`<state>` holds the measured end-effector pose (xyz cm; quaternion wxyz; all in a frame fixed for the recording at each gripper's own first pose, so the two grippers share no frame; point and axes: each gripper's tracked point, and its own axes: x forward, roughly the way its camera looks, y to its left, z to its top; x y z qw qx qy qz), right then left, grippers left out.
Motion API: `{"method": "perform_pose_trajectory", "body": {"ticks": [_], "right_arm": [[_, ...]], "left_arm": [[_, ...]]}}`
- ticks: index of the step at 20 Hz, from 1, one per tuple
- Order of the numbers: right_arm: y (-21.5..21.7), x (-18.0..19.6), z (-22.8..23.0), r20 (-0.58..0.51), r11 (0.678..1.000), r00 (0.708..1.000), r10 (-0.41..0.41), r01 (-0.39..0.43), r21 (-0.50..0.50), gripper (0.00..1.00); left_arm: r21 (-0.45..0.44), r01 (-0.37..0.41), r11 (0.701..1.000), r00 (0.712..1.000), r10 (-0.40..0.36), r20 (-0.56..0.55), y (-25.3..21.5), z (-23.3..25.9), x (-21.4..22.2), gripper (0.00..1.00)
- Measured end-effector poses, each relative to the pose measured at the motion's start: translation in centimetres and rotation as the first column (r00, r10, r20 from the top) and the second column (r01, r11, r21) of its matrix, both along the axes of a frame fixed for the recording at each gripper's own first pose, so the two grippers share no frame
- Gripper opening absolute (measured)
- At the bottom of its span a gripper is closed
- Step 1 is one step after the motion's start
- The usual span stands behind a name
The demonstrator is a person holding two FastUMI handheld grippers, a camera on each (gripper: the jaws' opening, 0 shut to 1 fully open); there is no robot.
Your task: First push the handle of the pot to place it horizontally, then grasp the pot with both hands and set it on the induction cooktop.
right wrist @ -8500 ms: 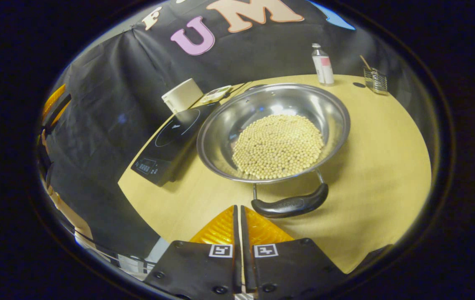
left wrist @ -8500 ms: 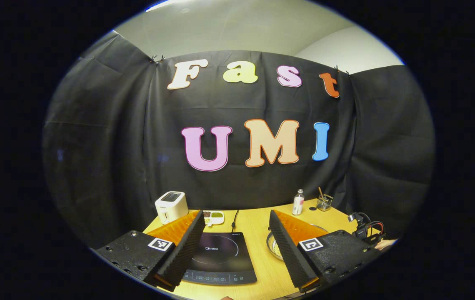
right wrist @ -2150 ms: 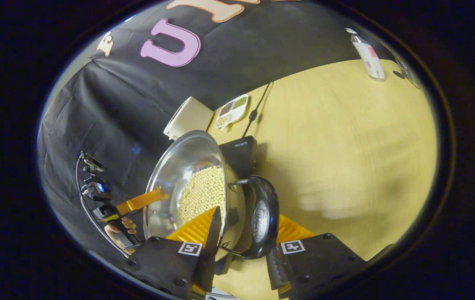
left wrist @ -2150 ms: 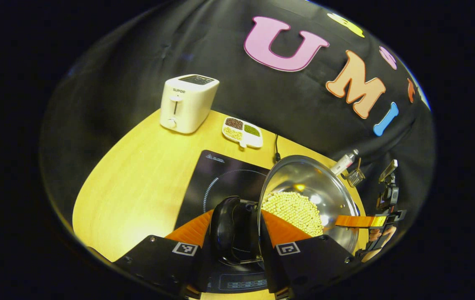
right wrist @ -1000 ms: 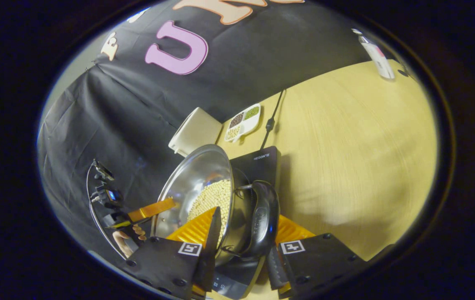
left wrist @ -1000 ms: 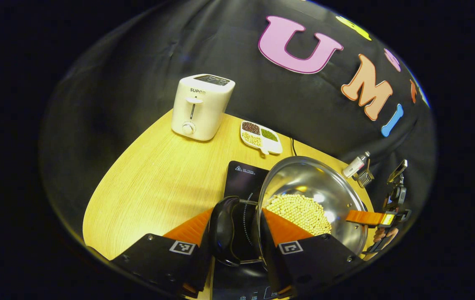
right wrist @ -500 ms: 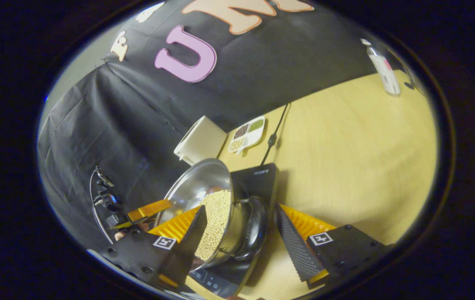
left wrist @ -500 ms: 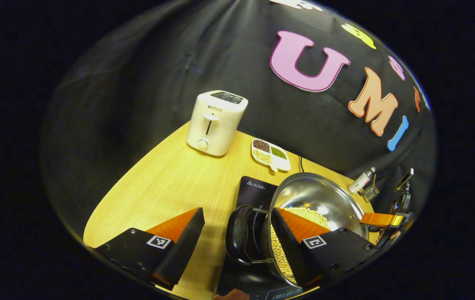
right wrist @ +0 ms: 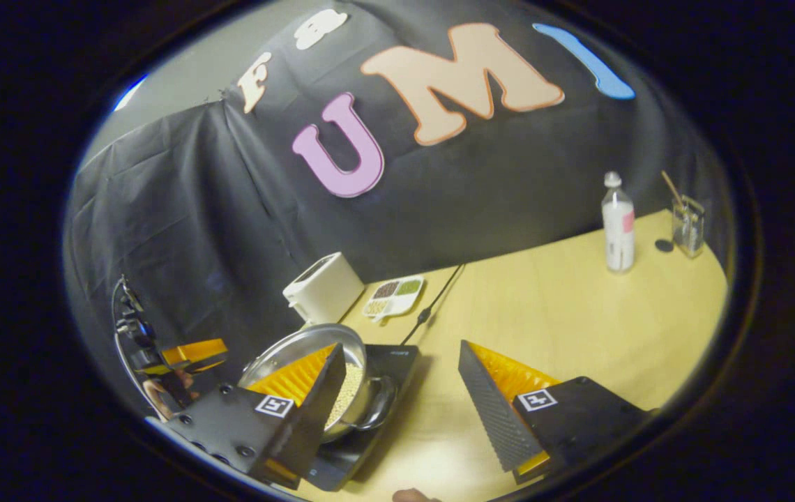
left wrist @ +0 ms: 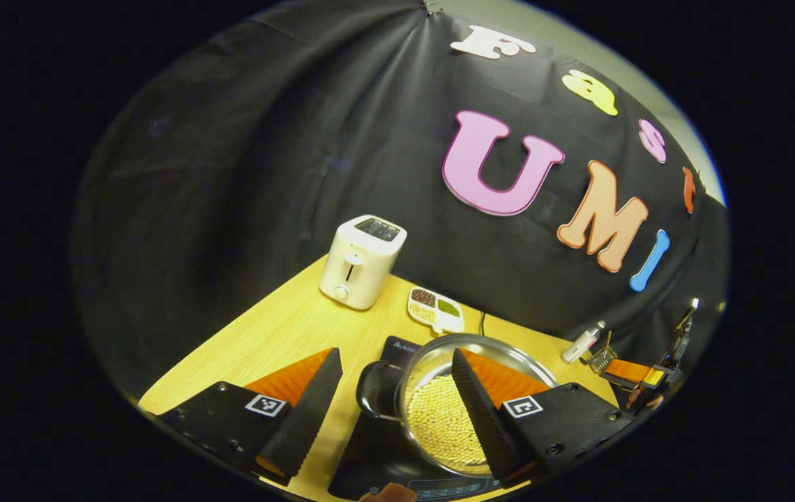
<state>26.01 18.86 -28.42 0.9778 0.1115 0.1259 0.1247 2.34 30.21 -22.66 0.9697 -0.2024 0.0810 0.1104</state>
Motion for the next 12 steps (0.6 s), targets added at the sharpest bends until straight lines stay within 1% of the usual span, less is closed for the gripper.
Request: {"method": "perform_pose_trajectory", "body": {"ticks": [2, 3, 4, 5, 8, 9, 10, 11, 12], "right_arm": [[-2.4, -1.3, 2.4, 0.079, 0.998, 0.996, -0.047, 0.050, -0.045, 0.92], [-3.3, -2.0, 3.5, 0.114, 0.996, 0.991, -0.065, 0.071, -0.047, 0.92], [-4.2, -2.7, 4.9, 0.151, 0.996, 0.986, -0.076, 0.083, -0.038, 1.00], [-5.1, -3.4, 6.0, 0.180, 0.995, 0.980, -0.089, 0.097, -0.036, 0.92], [-8.8, -5.3, 8.1, 0.253, 0.986, 0.958, -0.135, 0.155, -0.062, 0.91], [-9.8, -6.1, 8.9, 0.270, 0.984, 0.953, -0.137, 0.162, -0.072, 0.91], [-10.5, -6.8, 9.6, 0.285, 0.983, 0.948, -0.138, 0.167, -0.079, 0.91], [-11.5, -7.6, 10.3, 0.302, 0.980, 0.942, -0.145, 0.179, -0.086, 0.91], [-12.6, -8.1, 11.1, 0.318, 0.976, 0.934, -0.160, 0.198, -0.090, 0.91]], "left_arm": [[0.036, -0.028, 0.999, 1.000, 0.027, 0.014, -1.3, 1.4, -1.4, 0.97], [0.059, -0.046, 0.997, 0.999, 0.044, 0.029, -2.0, 2.3, -1.7, 0.97], [0.074, -0.052, 0.996, 0.998, 0.048, 0.046, -3.0, 3.2, -2.1, 0.97], [0.091, -0.060, 0.994, 0.996, 0.053, 0.076, -4.3, 4.4, -2.3, 0.96], [0.155, -0.060, 0.986, 0.990, 0.039, 0.135, -8.4, 7.4, -2.9, 0.97], [0.182, -0.072, 0.981, 0.986, 0.042, 0.164, -9.7, 8.6, -2.8, 0.97], [0.205, -0.089, 0.975, 0.982, 0.051, 0.184, -11.0, 9.6, -2.8, 1.00], [0.229, -0.099, 0.968, 0.979, 0.054, 0.198, -12.3, 10.4, -2.6, 0.96], [0.254, -0.110, 0.961, 0.976, 0.057, 0.209, -13.6, 10.9, -2.3, 0.96]]}}
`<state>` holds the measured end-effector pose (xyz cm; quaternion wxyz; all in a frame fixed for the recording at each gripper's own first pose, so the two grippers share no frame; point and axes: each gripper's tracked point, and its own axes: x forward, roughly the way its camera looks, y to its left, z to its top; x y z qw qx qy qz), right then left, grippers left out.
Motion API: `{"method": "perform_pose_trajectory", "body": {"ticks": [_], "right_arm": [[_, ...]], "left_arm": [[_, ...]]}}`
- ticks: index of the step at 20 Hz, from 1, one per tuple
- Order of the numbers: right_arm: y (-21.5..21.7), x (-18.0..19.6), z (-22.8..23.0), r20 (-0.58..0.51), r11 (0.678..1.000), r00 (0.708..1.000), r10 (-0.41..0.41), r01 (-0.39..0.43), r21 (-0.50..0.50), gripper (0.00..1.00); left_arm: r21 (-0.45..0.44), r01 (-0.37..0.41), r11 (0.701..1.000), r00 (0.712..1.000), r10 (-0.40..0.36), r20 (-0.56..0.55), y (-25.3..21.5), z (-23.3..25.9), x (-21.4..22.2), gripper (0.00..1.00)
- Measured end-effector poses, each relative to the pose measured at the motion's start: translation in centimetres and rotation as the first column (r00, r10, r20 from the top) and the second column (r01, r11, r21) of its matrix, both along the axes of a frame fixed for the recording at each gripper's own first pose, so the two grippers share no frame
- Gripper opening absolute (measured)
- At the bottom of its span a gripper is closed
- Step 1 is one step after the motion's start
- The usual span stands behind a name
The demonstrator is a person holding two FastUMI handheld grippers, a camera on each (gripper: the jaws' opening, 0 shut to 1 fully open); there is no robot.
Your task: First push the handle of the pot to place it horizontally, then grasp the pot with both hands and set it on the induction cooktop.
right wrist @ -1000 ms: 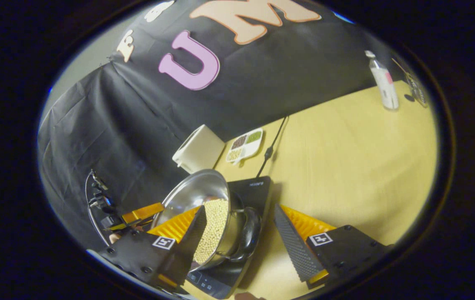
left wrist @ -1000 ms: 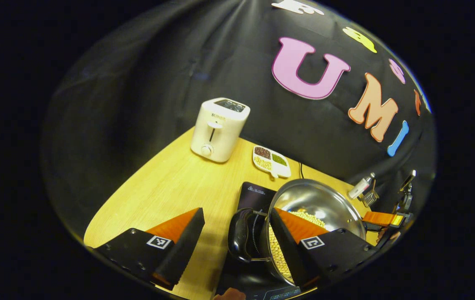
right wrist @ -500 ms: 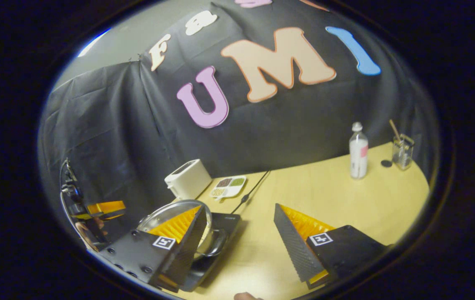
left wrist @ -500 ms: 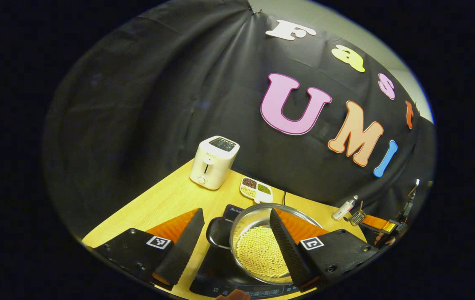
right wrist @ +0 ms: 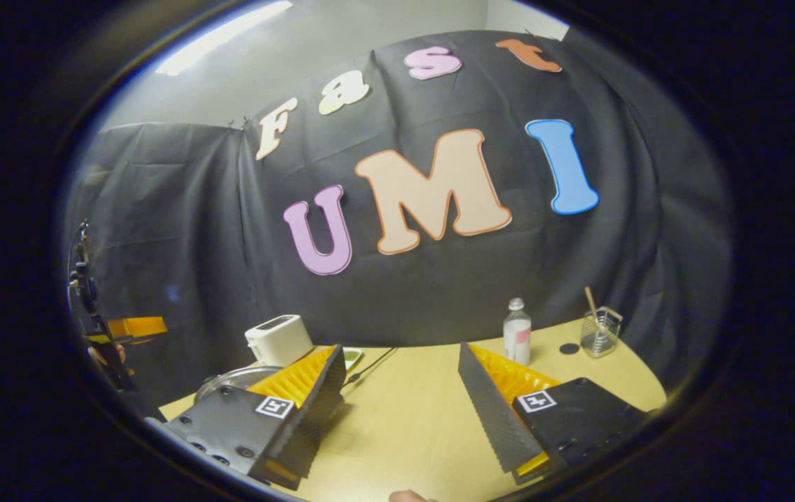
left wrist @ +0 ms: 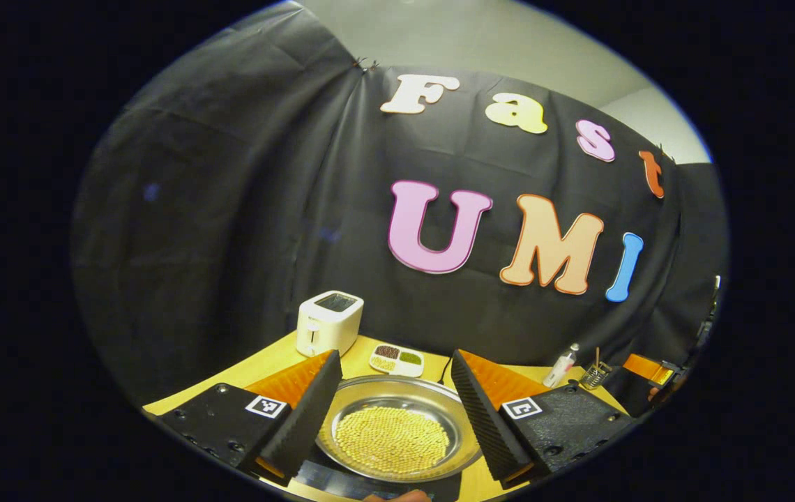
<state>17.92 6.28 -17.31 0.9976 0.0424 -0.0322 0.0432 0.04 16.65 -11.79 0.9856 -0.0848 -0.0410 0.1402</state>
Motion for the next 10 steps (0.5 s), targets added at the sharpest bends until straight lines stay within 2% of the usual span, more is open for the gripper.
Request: {"method": "perform_pose_trajectory", "body": {"ticks": [1, 3, 5, 7, 10], "right_arm": [[-1.0, -0.4, 0.9, 0.019, 1.000, 1.000, -0.021, 0.022, -0.004, 0.91], [-3.0, -1.4, 2.1, 0.052, 0.998, 0.997, -0.060, 0.061, -0.005, 0.91], [-4.6, -2.2, 3.1, 0.082, 0.996, 0.993, -0.088, 0.090, -0.014, 0.91], [-5.7, -2.8, 3.6, 0.107, 0.991, 0.986, -0.127, 0.130, -0.027, 0.91], [-5.9, -3.1, 4.7, 0.147, 0.991, 0.980, -0.133, 0.135, -0.006, 0.91]], "left_arm": [[0.028, -0.005, 1.000, 1.000, 0.004, 0.012, -1.3, 0.9, 0.5, 0.92], [0.053, 0.002, 0.999, 0.999, -0.005, 0.039, -4.1, 1.9, 1.5, 0.96], [0.054, 0.028, 0.998, 0.998, -0.031, 0.058, -6.8, 2.2, 2.5, 0.93], [0.062, 0.066, 0.996, 0.995, -0.071, 0.071, -9.2, 2.1, 3.6, 0.96], [0.064, 0.111, 0.992, 0.988, -0.117, 0.099, -12.4, 2.1, 5.5, 0.93]]}}
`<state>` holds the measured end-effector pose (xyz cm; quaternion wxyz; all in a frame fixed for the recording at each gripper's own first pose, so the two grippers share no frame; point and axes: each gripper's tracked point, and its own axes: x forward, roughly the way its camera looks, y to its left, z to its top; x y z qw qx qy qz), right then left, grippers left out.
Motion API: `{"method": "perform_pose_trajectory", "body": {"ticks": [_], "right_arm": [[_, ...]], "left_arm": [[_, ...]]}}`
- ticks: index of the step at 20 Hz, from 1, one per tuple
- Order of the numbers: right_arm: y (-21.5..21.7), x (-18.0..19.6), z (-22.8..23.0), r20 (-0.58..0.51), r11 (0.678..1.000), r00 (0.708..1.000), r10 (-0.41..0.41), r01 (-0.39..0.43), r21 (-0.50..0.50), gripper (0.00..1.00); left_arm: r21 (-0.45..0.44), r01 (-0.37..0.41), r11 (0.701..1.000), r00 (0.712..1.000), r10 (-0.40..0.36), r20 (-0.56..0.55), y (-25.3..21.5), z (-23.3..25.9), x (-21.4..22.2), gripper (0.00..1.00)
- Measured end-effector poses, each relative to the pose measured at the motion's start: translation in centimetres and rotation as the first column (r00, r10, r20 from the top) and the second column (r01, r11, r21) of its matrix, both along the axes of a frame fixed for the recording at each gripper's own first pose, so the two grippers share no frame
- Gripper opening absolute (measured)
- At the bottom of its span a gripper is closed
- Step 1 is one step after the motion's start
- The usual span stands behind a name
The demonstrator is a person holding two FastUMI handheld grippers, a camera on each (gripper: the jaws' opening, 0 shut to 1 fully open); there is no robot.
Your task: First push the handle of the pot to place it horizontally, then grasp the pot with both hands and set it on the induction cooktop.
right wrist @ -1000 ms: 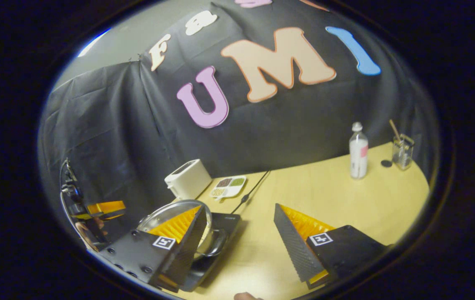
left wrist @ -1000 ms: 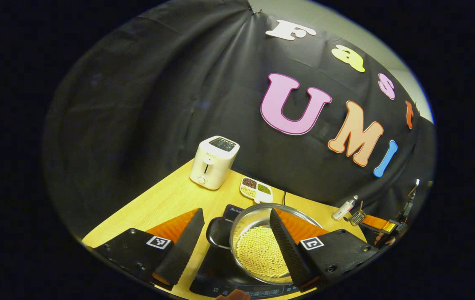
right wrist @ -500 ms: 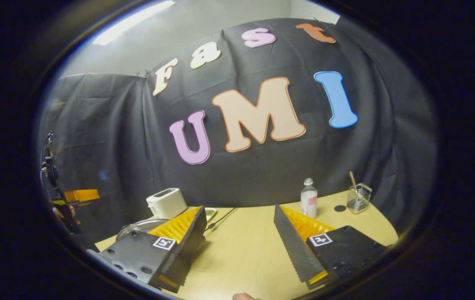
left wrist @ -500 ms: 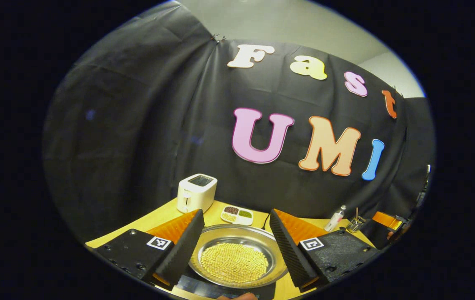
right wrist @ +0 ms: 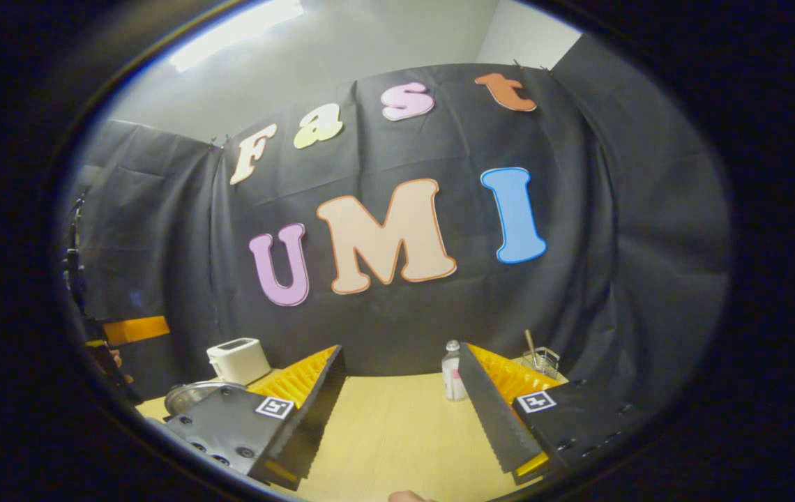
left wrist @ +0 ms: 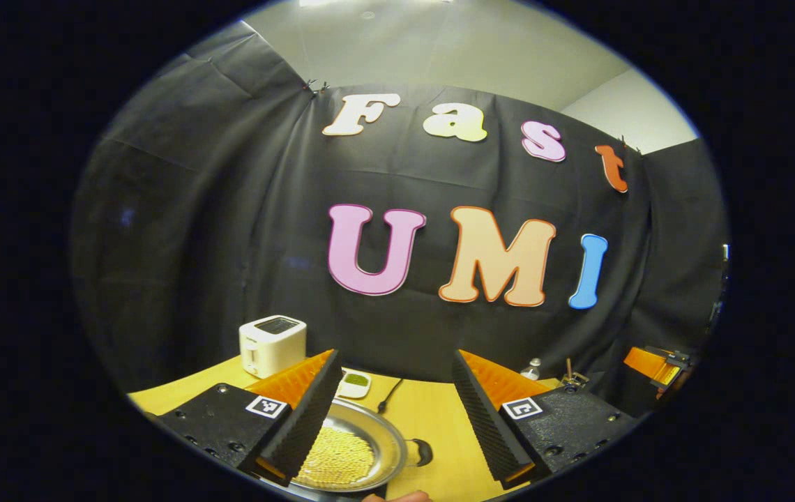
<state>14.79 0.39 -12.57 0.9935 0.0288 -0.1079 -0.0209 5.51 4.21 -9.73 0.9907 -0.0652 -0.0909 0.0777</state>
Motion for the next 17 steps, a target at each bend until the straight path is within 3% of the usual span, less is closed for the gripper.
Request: {"method": "perform_pose_trajectory", "body": {"ticks": [6, 7, 8, 12, 13, 17], "right_arm": [[0.1, 1.0, -0.5, -0.005, 1.000, 1.000, -0.001, 0.001, -0.013, 0.91], [-0.1, 1.0, -0.4, 0.000, 1.000, 1.000, -0.008, 0.008, -0.018, 0.91], [-0.3, 1.0, -0.3, 0.004, 0.999, 1.000, -0.021, 0.021, -0.027, 0.91], [-0.4, 1.1, -0.8, -0.005, 0.997, 0.999, -0.051, 0.051, -0.056, 0.92], [-0.4, 1.3, -0.8, -0.006, 0.997, 0.999, -0.052, 0.052, -0.055, 0.91], [-0.6, 2.0, -1.2, -0.014, 0.996, 0.997, -0.072, 0.071, -0.058, 0.91]], "left_arm": [[0.039, 0.069, 0.997, 0.998, -0.069, -0.012, -3.8, -1.5, 2.9, 0.96], [0.050, 0.077, 0.996, 0.997, -0.076, -0.025, -4.2, -1.9, 3.3, 0.92], [0.060, 0.076, 0.995, 0.997, -0.074, -0.034, -4.3, -2.3, 3.7, 0.96], [0.065, 0.086, 0.994, 0.995, -0.082, -0.062, -4.8, -4.0, 5.2, 0.93], [0.064, 0.084, 0.994, 0.995, -0.080, -0.064, -4.7, -4.1, 5.6, 1.00], [0.067, 0.076, 0.995, 0.996, -0.073, -0.059, -4.2, -4.0, 5.9, 0.96]]}}
